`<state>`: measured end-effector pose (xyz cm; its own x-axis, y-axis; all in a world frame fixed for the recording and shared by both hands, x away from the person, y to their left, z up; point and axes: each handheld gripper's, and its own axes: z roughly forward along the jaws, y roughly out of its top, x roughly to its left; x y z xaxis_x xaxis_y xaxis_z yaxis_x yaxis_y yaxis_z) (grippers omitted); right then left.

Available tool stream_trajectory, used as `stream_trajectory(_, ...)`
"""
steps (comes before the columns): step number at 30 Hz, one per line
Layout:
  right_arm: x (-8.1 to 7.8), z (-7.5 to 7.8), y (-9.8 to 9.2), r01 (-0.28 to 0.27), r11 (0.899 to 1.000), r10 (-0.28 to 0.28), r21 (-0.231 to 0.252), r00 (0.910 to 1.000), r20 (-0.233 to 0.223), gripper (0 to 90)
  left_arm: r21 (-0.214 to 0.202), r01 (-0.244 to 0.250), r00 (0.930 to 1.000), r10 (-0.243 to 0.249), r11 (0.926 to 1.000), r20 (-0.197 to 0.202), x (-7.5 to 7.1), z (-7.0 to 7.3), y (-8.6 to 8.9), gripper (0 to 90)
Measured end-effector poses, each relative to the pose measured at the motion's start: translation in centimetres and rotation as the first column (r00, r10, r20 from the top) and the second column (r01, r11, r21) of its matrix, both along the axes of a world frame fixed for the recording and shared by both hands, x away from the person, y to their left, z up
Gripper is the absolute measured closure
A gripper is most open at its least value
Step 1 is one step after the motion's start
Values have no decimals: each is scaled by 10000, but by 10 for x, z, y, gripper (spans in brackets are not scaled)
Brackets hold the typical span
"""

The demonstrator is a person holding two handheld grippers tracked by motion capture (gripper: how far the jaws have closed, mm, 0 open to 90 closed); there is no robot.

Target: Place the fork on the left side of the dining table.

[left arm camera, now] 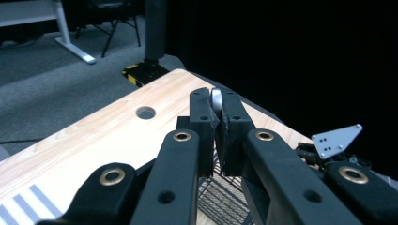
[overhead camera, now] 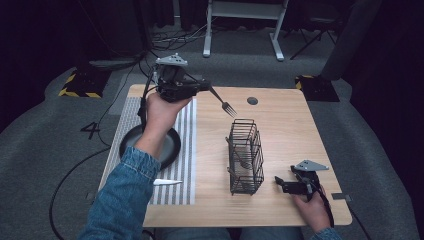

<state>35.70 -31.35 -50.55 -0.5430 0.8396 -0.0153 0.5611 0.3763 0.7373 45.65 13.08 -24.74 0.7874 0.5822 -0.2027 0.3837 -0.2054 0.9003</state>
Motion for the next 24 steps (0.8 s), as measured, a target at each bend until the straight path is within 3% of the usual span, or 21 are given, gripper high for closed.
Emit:
stream_trajectory(14,0,0,0,2,10000,-2,2,10000,0,177,-57,-1170,9931,1171,9931,74,1,4,46,863)
stream_trajectory(18,0,0,0,12,10000,-12,1,10000,1,178,193,-1659,9861,1657,9859,133,4,4,63,863)
stream_trajectory(24,0,0,0,22,10000,-22,-4,10000,-1,178,223,-2264,9740,2264,9738,7,14,2,87,863)
